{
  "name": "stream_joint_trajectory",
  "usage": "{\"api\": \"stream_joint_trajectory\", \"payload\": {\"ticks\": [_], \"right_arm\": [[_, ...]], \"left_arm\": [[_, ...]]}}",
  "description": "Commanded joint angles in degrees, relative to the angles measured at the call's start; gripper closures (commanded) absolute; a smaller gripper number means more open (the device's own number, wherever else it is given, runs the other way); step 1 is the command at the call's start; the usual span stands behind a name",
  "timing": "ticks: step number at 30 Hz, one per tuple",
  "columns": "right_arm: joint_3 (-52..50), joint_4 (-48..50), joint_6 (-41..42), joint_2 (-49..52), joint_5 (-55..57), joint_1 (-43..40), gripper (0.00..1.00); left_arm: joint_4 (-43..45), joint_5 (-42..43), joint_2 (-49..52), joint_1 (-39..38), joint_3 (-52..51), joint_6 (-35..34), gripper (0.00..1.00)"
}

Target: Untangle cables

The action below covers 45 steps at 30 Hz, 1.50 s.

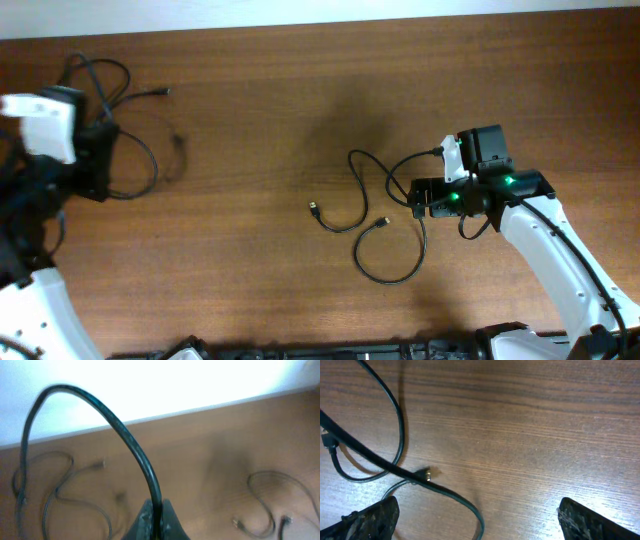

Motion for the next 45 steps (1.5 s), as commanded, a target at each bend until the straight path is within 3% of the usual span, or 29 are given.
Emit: {"api": "stream_joint_trajectory", "payload": {"ticks": [1,4,8,10,13,14,18,20,23,29,33,36,40,41,44,45], "right_arm": [[0.02,0.02,-0.22,-0.07,-0.31,0.26,0.0],[0.02,0.02,-0.22,-0.07,-0.31,0.26,0.0],[0.02,0.02,-0.22,-0.07,-0.31,0.26,0.0],[0.02,0.0,-0.22,-0.07,-0.31,0.26,0.0],[0.02,0.02,-0.22,-0.07,-0.31,0.26,0.0],[0.02,0.02,-0.22,-0.07,-0.31,0.26,0.0],[0.02,0.02,-0.22,-0.07,-0.31,0.26,0.0],[0.02,0.0,-0.22,-0.07,-0.28,0.26,0.0],[0.02,0.0,-0.22,-0.07,-0.31,0.26,0.0],[0.02,0.02,-0.22,-0.07,-0.31,0.26,0.0],[0.02,0.0,-0.22,-0.07,-0.31,0.26,0.0],[0.02,0.02,-0.22,-0.07,-0.31,0.26,0.0],[0.02,0.02,-0.22,-0.07,-0.31,0.26,0.0],[0.02,0.02,-0.22,-0.07,-0.31,0.26,0.0],[0.02,0.0,-0.22,-0.07,-0.31,0.26,0.0],[0.02,0.02,-0.22,-0.07,-0.31,0.26,0.0]], "left_arm": [[5.79,29.59,-1.4,8.33,0.52,-2.69,1.0],[6.75,38.93,-1.05,13.97,0.52,-2.71,1.0],[5.29,38.58,-0.74,17.59,0.52,-2.73,1.0],[5.35,31.58,-0.76,18.69,0.52,-4.02,1.0],[8.41,9.22,-0.74,21.31,0.52,-16.59,1.0],[11.3,1.79,-0.57,23.02,0.52,-23.93,1.0],[16.33,-3.85,1.73,31.26,0.5,-44.06,1.0],[14.25,-9.42,3.91,33.33,0.5,-47.71,1.0],[8.2,-19.1,8.28,33.68,0.5,-47.74,1.0],[0.68,-20.26,22.38,33.09,0.5,-47.74,1.0],[3.96,-27.65,28.28,27.96,0.5,-44.81,1.0],[8.15,-42.38,29.99,19.89,0.5,-43.56,1.0],[17.2,-53.11,33.14,9.94,0.5,-43.56,1.0],[18.8,-60.24,34.56,8.0,0.5,-43.58,1.0],[14.78,-66.42,37.0,7.82,0.5,-43.58,1.0],[12.33,-66.42,37.9,8.26,0.5,-43.76,0.95]]}}
